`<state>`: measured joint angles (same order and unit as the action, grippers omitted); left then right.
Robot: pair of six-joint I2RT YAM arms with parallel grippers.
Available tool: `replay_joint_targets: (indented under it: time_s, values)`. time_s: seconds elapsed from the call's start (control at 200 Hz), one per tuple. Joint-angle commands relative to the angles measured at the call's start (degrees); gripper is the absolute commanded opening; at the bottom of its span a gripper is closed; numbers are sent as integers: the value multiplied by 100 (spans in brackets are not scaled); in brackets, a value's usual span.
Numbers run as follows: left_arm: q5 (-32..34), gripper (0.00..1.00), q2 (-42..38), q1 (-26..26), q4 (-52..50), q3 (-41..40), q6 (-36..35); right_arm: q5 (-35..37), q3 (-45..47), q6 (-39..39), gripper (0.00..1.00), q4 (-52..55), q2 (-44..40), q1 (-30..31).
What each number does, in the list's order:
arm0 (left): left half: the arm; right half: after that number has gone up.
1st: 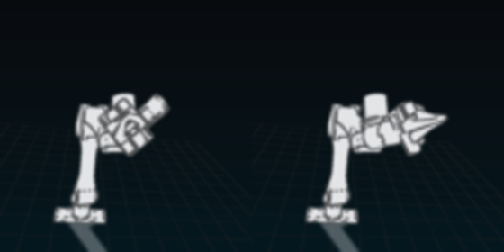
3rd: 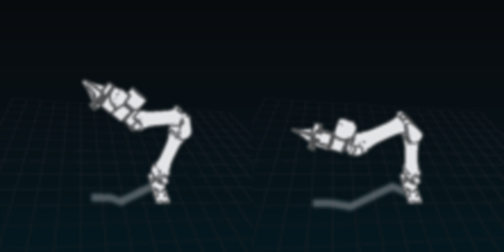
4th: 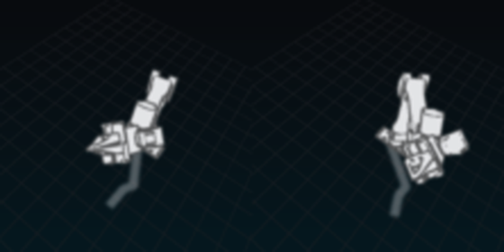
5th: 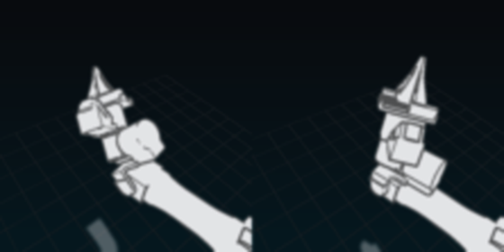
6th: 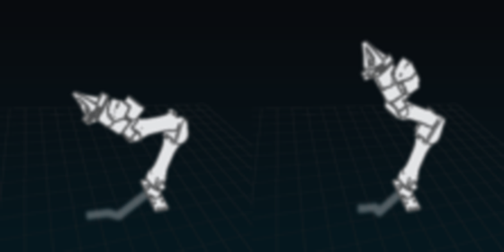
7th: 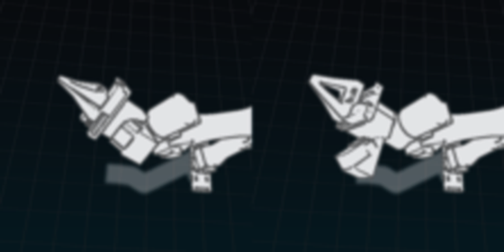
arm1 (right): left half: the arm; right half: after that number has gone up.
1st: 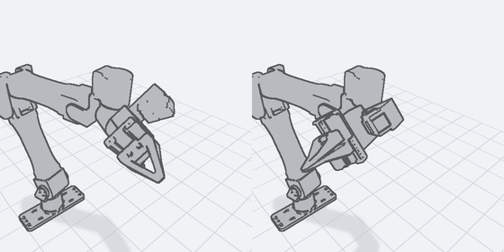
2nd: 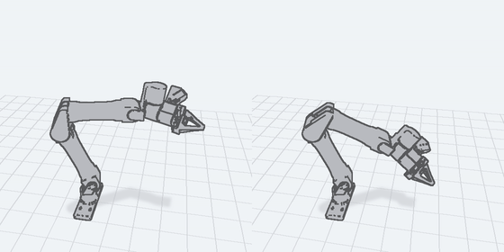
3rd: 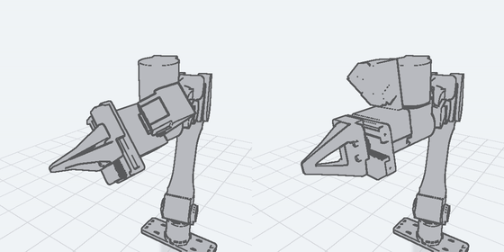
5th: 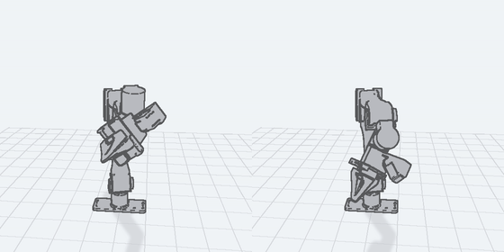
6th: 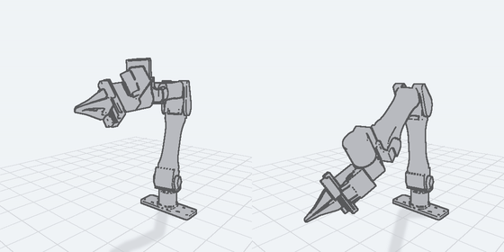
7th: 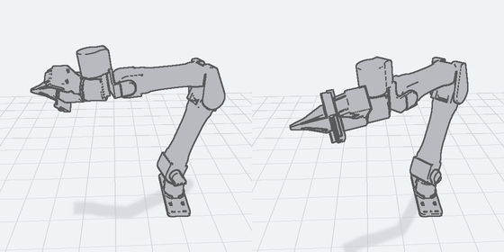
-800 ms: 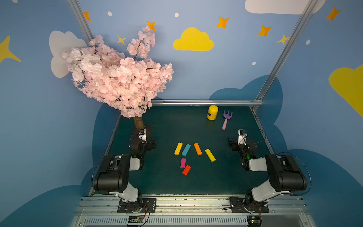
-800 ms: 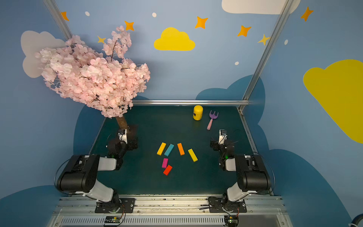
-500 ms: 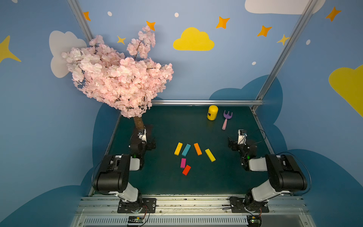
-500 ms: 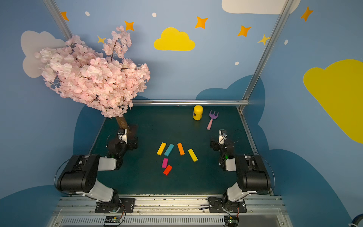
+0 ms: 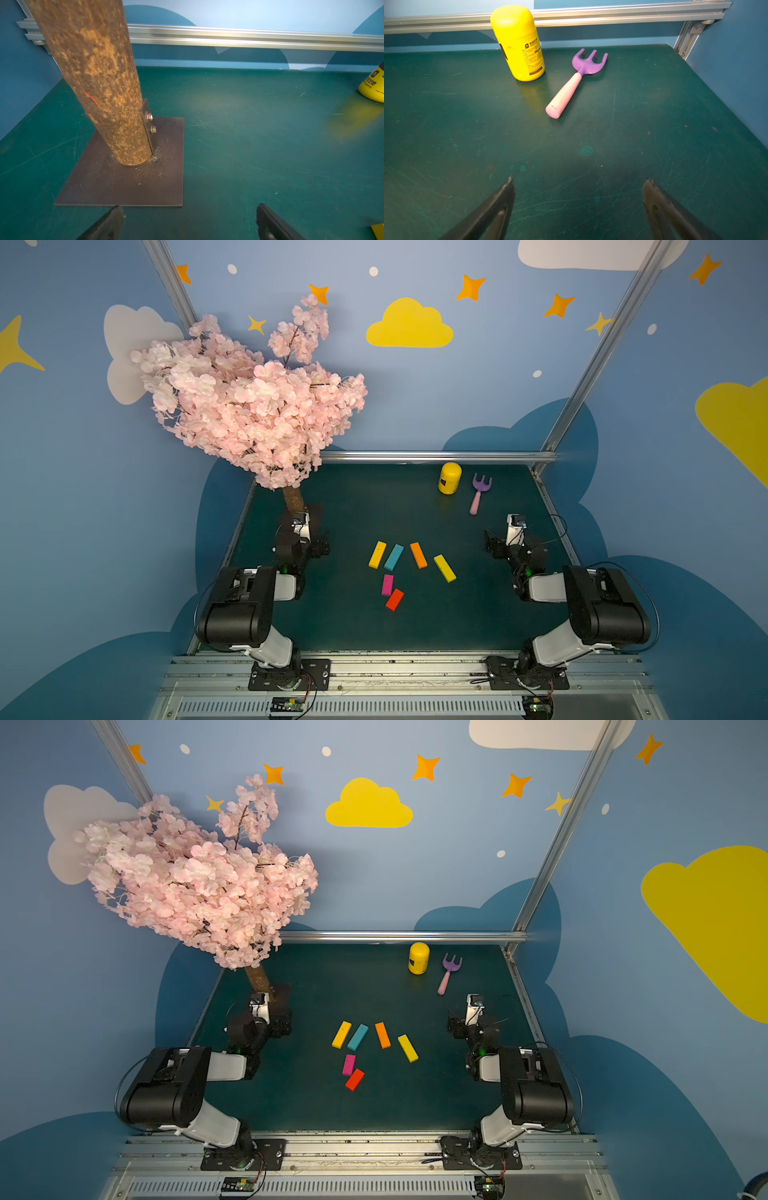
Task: Assemble the letter p with building blocks
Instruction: Pick up the building block from the center of the board.
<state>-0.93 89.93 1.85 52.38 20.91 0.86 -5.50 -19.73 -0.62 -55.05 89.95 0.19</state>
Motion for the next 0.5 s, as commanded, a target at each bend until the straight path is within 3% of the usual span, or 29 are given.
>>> replay_joint_targets:
  time_s: [0.0,0.115,0.165,0.235,0.37,0.496]
  values:
    - [295,100,-27,-5,-57,104,111,-32,-185,6,96,239,-222,29]
    - [815,100,-517,31,-666,221,320,618,-735,-338,96,2089,-1364,483]
    - [1080,100,-856,25,-1164,329,404,1017,-1057,55,96,2719,-1730,707]
    - [1269,100,-1401,-6,-1992,621,508,835,-1461,457,96,3334,-2100,923]
    - [721,100,-2107,-164,-3231,1388,575,784,-2653,699,96,5286,-2121,1388]
    - [242,100,-2350,-331,-4013,2008,1064,56,-3359,836,96,6396,-1672,1634]
